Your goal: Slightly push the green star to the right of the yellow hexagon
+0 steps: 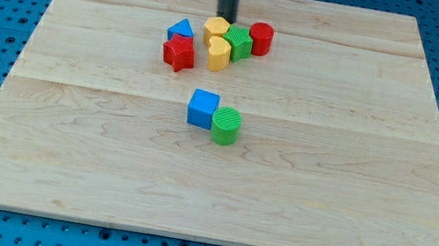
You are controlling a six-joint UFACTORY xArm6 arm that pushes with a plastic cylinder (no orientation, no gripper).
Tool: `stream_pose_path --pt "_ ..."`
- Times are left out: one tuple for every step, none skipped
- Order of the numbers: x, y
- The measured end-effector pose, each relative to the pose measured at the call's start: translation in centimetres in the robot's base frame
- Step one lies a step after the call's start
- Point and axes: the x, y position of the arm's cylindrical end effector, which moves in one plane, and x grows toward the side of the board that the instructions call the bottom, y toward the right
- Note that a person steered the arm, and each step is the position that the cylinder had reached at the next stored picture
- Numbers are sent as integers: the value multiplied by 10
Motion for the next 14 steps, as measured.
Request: stream_pose_path --pt "-16 15" --pt "-18 48" --pt "-7 76" --pt "-6 79" --pt "25 92" --pt "74 102" --pt "104 96" --pt "105 72" --pt "105 43" --pt "105 27" --pt "105 27" --pt "99 27" --pt "87 27" --pt "75 27"
